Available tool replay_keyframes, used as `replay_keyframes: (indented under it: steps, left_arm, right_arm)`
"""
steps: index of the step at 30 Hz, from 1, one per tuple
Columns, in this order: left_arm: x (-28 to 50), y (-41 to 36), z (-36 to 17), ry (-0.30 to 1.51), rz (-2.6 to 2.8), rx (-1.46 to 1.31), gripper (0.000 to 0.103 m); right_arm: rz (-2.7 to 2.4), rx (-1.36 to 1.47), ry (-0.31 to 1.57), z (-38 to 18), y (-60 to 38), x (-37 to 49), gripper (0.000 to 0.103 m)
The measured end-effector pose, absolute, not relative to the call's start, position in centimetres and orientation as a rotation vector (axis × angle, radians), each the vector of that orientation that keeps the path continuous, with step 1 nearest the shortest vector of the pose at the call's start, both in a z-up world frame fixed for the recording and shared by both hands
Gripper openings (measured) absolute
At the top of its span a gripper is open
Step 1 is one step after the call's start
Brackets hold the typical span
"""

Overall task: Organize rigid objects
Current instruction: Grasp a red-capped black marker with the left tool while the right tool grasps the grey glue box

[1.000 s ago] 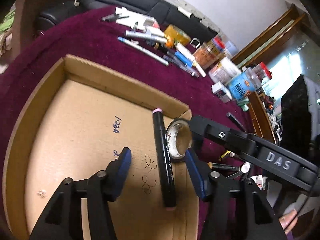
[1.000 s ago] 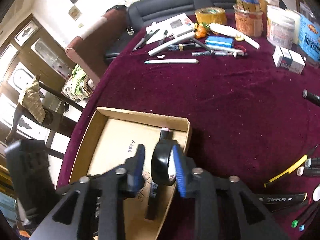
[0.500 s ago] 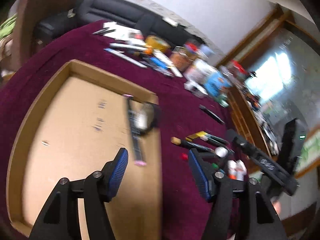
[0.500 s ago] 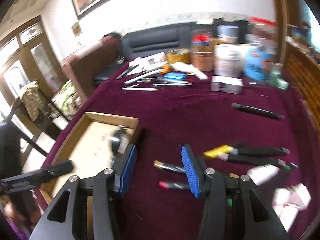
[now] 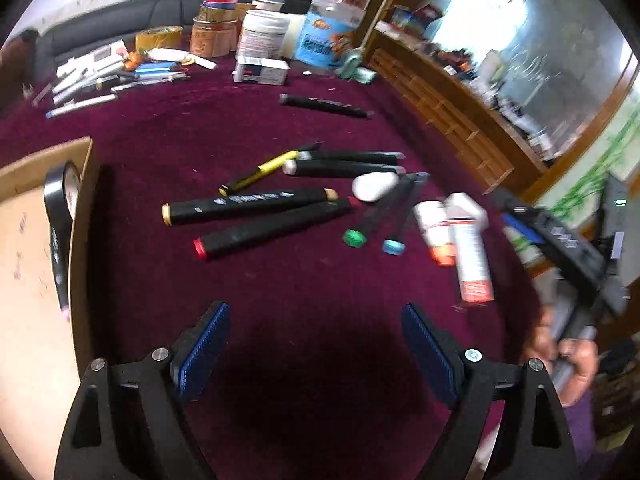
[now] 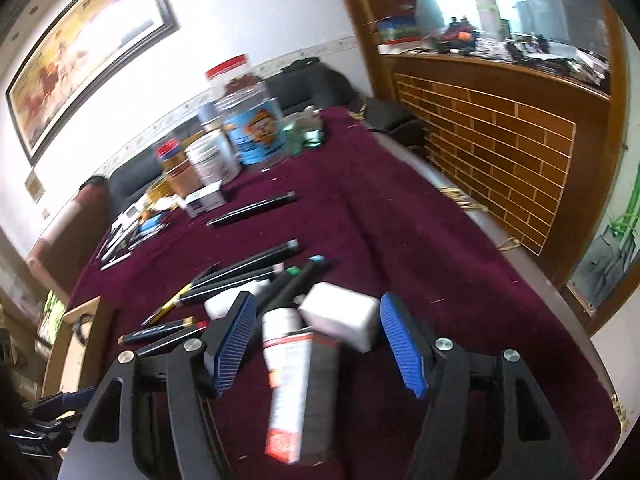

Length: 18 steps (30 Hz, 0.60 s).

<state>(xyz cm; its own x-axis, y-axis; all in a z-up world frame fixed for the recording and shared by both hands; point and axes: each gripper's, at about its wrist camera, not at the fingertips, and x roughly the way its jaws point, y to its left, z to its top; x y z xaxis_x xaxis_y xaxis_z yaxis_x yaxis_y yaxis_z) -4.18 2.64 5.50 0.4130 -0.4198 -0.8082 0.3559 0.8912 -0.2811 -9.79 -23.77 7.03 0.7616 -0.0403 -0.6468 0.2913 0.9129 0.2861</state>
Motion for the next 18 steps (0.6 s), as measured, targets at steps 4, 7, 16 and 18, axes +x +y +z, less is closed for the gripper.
replay_keyframes:
  steps: [4,7,16,18]
  left_arm:
    - [-1.5,1.0,4.5,1.01,-0.449,0.047,0.089]
    - [-0.1,-0.3,3.8,0.984,-0.435,0.142,0.089]
    - [-0.8,-1.0,1.5,1.023,-0.429,0.124,0.018]
    - [-1.6,-0.3,1.3,1.05,-0.442,0.077,0.018]
  right_arm:
    - [-0.188,0.427,0.689,5.0,-25.3,-9.3,0.064]
    - [-0.19,0.462,0.695,3.9,-25.6,-9.3,0.064]
    - [-0.175,0.474,0.666,4.1,-25.7,-9.5,0.067]
    - [-0.163,0.474,0.671,4.0,-25.6,-9.4,0.069]
